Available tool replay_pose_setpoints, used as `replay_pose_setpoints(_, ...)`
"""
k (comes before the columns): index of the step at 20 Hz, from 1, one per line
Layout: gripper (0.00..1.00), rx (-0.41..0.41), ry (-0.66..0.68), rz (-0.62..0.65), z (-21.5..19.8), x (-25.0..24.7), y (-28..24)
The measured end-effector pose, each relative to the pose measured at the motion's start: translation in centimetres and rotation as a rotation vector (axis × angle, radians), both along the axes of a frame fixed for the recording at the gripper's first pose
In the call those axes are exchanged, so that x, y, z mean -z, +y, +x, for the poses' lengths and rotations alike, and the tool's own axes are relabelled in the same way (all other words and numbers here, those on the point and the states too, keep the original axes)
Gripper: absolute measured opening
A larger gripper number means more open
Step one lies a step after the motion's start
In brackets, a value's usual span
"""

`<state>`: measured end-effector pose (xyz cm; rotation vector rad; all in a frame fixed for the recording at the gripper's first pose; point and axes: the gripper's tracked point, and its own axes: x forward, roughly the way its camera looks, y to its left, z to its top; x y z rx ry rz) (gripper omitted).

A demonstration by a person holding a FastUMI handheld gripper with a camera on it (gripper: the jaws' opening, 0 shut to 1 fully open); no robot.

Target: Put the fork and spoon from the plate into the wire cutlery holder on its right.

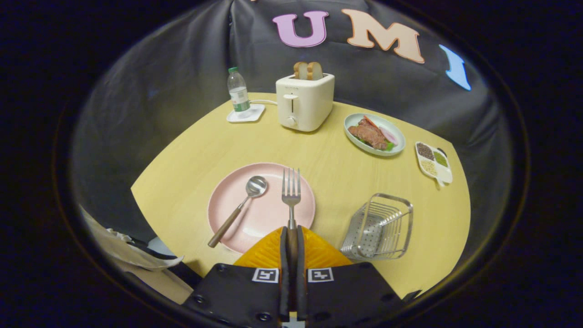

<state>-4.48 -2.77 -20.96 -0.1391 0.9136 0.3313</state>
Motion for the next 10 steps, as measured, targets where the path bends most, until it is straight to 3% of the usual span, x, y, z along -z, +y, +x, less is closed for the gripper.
replay_pose_setpoints(10, 0.09, 0.018, 0.043, -0.078, -0.4, -2.1, -9.9)
